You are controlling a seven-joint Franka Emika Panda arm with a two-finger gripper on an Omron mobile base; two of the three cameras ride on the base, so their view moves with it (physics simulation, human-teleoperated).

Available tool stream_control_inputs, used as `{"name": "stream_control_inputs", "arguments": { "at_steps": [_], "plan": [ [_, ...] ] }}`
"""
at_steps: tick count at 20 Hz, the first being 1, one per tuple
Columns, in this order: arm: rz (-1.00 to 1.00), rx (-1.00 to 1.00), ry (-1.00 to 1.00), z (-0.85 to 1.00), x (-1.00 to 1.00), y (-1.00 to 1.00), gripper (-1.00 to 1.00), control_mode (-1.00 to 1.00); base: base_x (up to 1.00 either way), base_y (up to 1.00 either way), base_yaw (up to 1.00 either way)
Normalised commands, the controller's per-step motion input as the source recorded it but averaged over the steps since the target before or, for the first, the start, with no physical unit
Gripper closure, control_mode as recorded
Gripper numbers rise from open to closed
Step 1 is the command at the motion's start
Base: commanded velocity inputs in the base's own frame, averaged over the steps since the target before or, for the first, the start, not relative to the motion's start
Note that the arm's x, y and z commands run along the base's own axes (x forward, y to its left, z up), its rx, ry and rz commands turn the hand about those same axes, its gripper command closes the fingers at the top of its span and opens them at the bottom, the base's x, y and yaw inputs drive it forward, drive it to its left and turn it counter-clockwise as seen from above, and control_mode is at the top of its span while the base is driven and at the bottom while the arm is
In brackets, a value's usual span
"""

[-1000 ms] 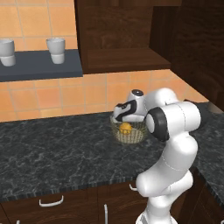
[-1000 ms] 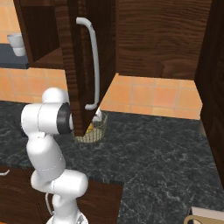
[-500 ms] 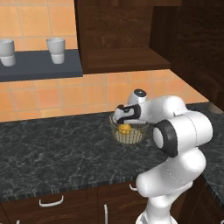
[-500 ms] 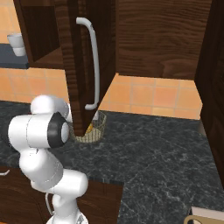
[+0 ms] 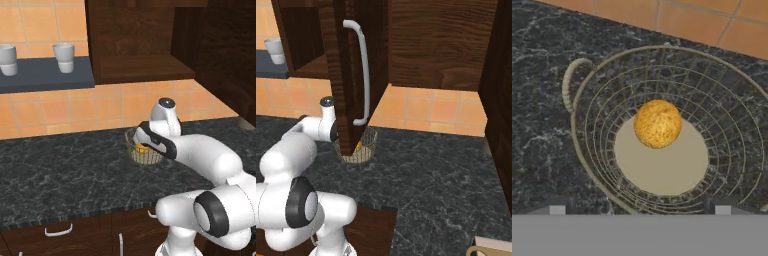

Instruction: Open the cabinet, pick up the bread from the cabinet and place it in the basket. Then move the basket to the dining counter.

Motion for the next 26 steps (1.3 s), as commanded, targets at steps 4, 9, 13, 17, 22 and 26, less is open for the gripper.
{"name": "stream_control_inputs", "arguments": {
  "at_steps": [4,9,13,17,22,26],
  "plan": [
    [0.20,-0.04,0.02,0.01,-0.21,0.16,-1.00,-1.00,0.00,0.00,0.00],
    [0.13,-0.09,0.11,-0.07,0.09,0.42,-1.00,-1.00,0.00,0.00,0.00],
    [0.05,-0.13,0.17,-0.19,0.47,0.37,-1.00,-1.00,0.00,0.00,0.00],
    [0.02,-0.13,0.11,-0.11,0.39,-0.01,-1.00,-1.00,0.00,0.00,0.00],
    [0.05,-0.15,0.10,-0.35,0.04,-0.01,-1.00,-1.00,0.00,0.00,0.00],
    [0.07,-0.12,0.04,-0.25,0.18,-0.07,-1.00,-1.00,0.00,0.00,0.00]
  ]
}}
